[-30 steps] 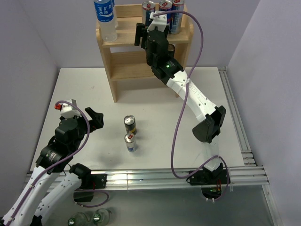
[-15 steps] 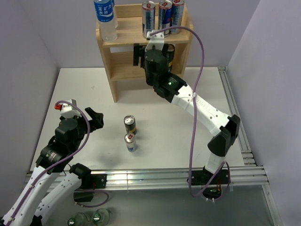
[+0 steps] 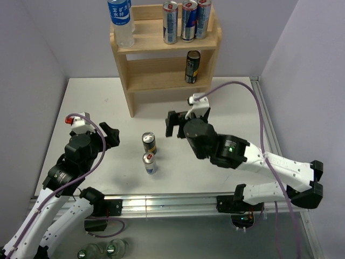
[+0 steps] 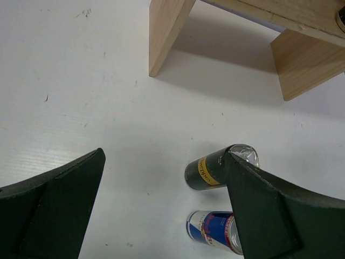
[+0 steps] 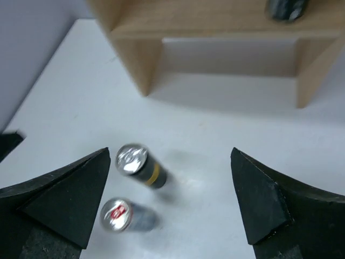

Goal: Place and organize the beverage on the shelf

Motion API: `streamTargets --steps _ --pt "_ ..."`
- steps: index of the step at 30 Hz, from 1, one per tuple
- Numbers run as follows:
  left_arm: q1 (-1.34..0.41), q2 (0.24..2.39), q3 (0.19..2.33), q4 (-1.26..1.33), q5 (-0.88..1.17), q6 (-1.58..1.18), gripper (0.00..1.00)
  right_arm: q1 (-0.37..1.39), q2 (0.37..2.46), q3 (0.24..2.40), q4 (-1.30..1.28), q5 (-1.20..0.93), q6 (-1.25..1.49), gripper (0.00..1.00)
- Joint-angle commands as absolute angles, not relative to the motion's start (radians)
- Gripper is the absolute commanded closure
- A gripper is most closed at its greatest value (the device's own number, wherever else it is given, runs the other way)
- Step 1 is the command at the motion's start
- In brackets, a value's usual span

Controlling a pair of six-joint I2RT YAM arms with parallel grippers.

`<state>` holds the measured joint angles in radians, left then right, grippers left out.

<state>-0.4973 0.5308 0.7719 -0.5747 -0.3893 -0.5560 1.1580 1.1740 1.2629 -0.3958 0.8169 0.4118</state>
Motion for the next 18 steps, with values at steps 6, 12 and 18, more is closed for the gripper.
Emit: streamTargets --steps 6,12,18 --pt "-0.499 0.555 0.762 -0.495 -0.348 -0.503 0.01 1.339 1.066 0.967 -0.388 0.586 0.699 0.00" --pt "-0.500 0.545 0.750 -0.497 -0.327 -0.488 0.01 1.479 1.169 0.914 -0.318 0.587 0.790 0.00" --pt "-0.499 0.538 0.741 -0.495 -0.316 -0.482 0.01 1.531 1.316 0.939 -0.244 0.598 0.822 0.00"
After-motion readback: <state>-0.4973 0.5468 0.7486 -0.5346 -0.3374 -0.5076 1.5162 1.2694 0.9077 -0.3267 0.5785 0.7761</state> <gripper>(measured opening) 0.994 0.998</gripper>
